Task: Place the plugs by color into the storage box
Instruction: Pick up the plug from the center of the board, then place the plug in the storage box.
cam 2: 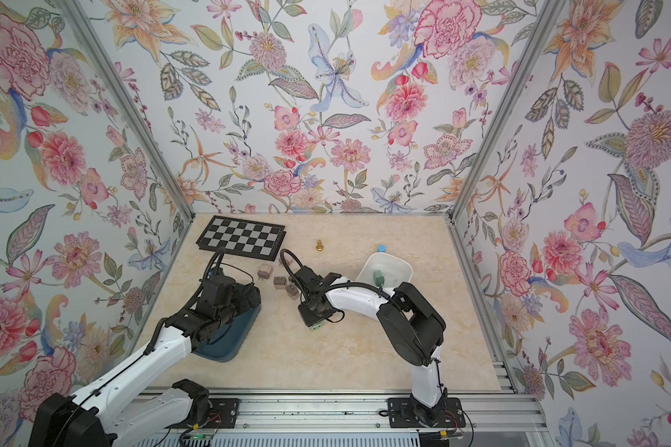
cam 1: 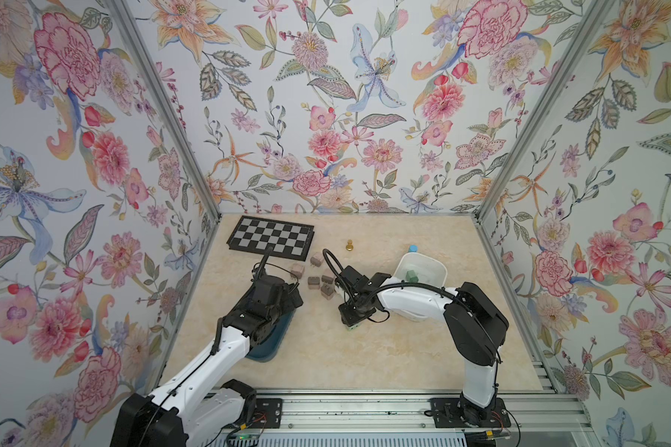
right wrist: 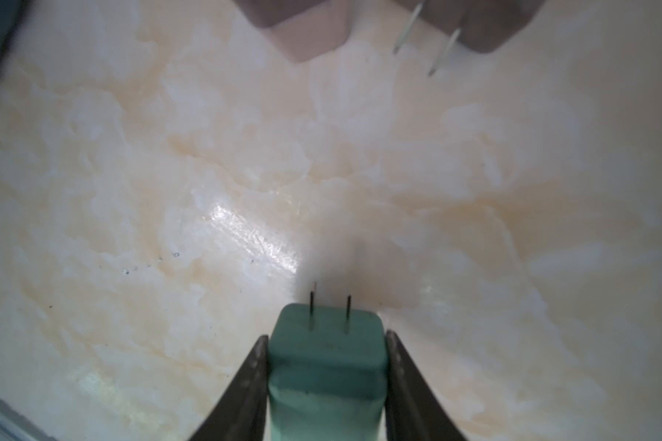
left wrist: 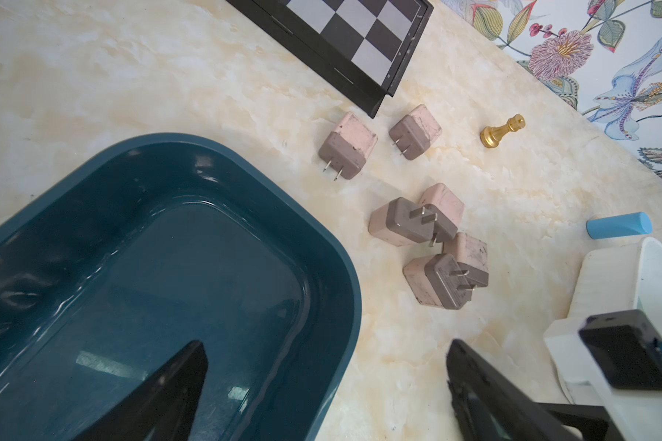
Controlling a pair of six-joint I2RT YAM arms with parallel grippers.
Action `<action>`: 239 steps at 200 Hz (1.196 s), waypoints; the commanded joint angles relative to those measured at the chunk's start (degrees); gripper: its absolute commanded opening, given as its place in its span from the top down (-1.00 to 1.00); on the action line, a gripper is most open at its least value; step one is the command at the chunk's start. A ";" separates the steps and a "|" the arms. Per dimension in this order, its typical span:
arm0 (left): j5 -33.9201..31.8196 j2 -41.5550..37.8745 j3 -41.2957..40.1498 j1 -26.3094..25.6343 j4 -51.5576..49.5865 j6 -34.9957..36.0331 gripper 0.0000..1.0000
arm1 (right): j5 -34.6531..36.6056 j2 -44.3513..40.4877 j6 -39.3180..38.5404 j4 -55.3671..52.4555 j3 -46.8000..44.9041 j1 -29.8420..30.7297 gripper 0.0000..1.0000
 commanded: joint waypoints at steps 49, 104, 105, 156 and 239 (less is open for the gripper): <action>-1.04 -0.57 -1.32 -0.47 0.12 -0.89 -0.99 | 0.42 -10.67 -8.57 -3.84 1.39 -23.44 0.33; -0.87 -0.64 -1.14 -0.47 -0.07 -1.16 -0.99 | -1.27 -4.94 -11.67 -2.34 1.66 -29.90 0.34; -0.91 -0.63 -1.14 -0.47 -0.09 -1.14 -0.99 | -1.35 -4.91 -11.67 -2.25 1.65 -29.88 0.34; -0.32 0.05 -1.69 -0.50 0.81 -1.31 -0.99 | -0.92 -0.11 -10.97 -0.03 0.96 -27.56 0.35; -0.32 0.03 -1.86 -0.49 0.78 -0.60 -0.99 | 1.57 -1.58 -9.94 1.21 -0.55 -25.39 -0.59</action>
